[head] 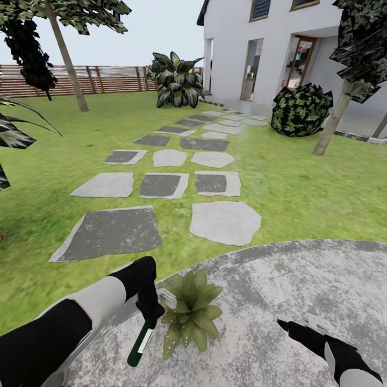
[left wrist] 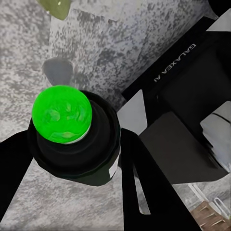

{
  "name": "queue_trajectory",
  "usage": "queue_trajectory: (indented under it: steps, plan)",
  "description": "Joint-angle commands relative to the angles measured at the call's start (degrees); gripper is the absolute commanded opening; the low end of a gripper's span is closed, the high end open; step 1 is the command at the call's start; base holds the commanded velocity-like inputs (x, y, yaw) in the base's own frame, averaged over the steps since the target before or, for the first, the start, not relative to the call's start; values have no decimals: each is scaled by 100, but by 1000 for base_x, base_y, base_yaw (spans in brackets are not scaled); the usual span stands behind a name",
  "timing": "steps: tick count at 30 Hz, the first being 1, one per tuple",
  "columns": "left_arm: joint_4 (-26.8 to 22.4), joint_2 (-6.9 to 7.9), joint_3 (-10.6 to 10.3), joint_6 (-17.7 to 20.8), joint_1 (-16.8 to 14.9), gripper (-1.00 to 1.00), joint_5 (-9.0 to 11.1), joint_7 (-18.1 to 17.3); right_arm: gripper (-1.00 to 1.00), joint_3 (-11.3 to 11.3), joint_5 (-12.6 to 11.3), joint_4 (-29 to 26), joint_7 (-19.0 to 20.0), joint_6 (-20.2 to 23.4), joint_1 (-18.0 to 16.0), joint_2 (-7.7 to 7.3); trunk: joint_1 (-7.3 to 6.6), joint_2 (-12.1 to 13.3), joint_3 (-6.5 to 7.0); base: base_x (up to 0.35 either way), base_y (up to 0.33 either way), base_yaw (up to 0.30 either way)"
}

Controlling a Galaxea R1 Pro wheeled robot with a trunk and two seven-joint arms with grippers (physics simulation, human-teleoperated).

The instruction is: Pick up the pesticide atomizer in the garden and spray insectifuge to fully cover both potted plants in the garden.

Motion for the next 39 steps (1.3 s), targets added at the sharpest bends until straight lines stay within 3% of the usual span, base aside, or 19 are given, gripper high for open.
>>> queue_trajectory:
  steps: [1,9,13,19,24,32,39]
  plan:
    - [-6,-2,14,40,-2,-100,-59,-51,100,-48,33,-11,46,29,-7,4,-1,-2,-9,0,0,129]
    - [-4,-3,12,40,6,-100,-59,-51,100,-48,33,-11,53,29,-7,4,-1,-2,-34,129,-198,108]
    - [-4,-103,7,40,20,-100,-59,-51,100,-48,33,-11,54,29,-7,4,-1,-2,-38,-31,-259,83]
    - [-1,-125,4,40,27,-100,-55,-51,100,-48,33,-11,54,29,-7,4,-1,-2,-46,-43,-94,122]
    - [382,-126,3,40,33,-100,-50,-51,100,-48,33,-11,55,29,-7,4,-1,-2,-46,0,-25,29]
    - [408,-124,3,40,33,-100,-50,-51,100,-48,33,-11,54,29,-7,4,-1,-2,-46,0,-297,237]
    - [413,-126,3,40,48,-100,-42,-51,100,-48,33,-11,62,28,-7,4,-1,-2,-46,0,-322,44]
